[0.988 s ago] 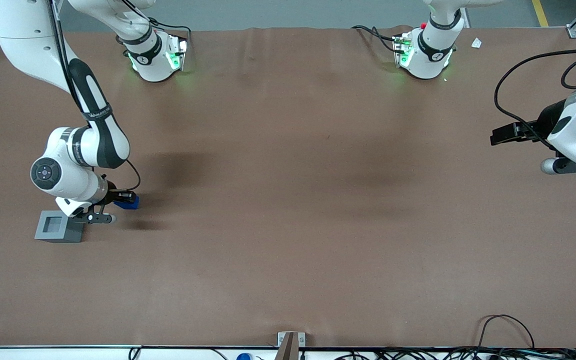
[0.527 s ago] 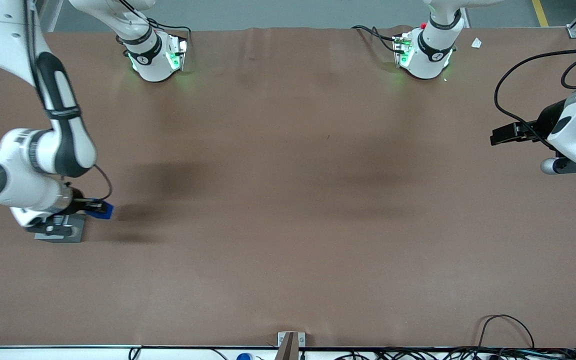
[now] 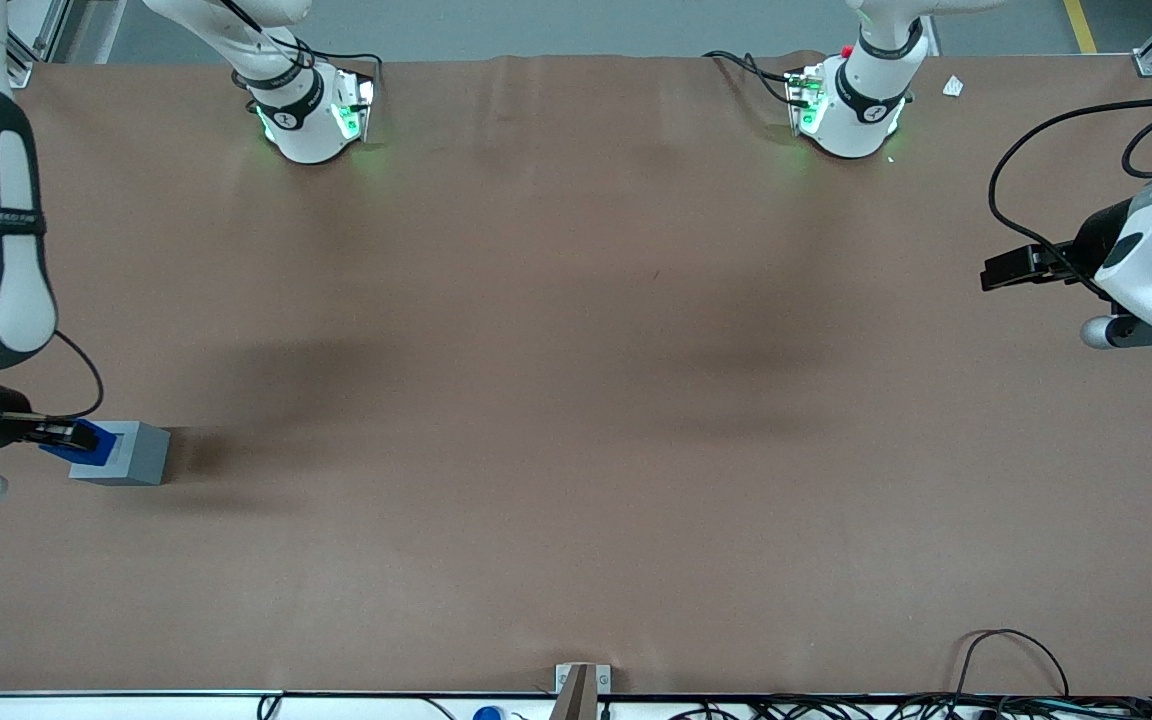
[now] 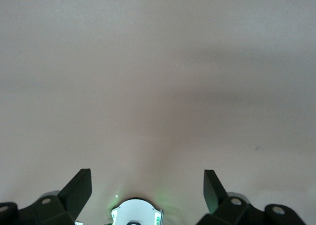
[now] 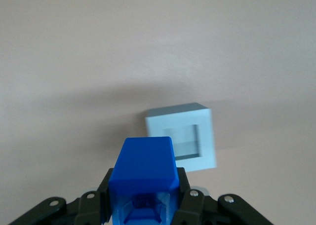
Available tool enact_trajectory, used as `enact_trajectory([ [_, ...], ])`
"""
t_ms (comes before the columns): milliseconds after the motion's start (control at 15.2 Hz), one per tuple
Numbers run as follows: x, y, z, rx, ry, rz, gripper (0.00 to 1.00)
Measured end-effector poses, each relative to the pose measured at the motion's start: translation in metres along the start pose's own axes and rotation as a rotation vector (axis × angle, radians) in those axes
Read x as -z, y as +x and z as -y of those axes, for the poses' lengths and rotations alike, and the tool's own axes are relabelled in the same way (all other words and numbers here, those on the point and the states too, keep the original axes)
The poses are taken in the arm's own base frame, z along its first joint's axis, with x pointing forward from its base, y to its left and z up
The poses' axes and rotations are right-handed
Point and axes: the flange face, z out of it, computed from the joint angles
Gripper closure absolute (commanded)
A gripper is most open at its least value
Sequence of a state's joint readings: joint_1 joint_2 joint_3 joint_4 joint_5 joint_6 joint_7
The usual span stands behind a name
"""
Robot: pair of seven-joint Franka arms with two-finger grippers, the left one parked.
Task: Insert blue part into gray base with right arm
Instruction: 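Lift the blue block and carry it over the gray base, then lower the blue block into the gray base opening and release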
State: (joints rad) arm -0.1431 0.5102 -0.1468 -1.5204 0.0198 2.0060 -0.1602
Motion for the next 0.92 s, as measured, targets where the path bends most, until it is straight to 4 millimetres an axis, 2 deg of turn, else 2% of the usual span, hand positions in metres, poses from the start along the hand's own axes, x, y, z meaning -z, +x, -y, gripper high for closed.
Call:
enact_trajectory([
  [198,-0.029,0.001,-0.042,0.008,0.002,0.039,1.00],
  [329,-0.046,0.001,-0.051,0.006,0.005,0.060,1.00],
  [461,-0.051,0.003,-0.047,0.012,0.007,0.065,1.00],
  [922,-0.050,0.009,-0.029,0.040,0.013,0.059,1.00],
])
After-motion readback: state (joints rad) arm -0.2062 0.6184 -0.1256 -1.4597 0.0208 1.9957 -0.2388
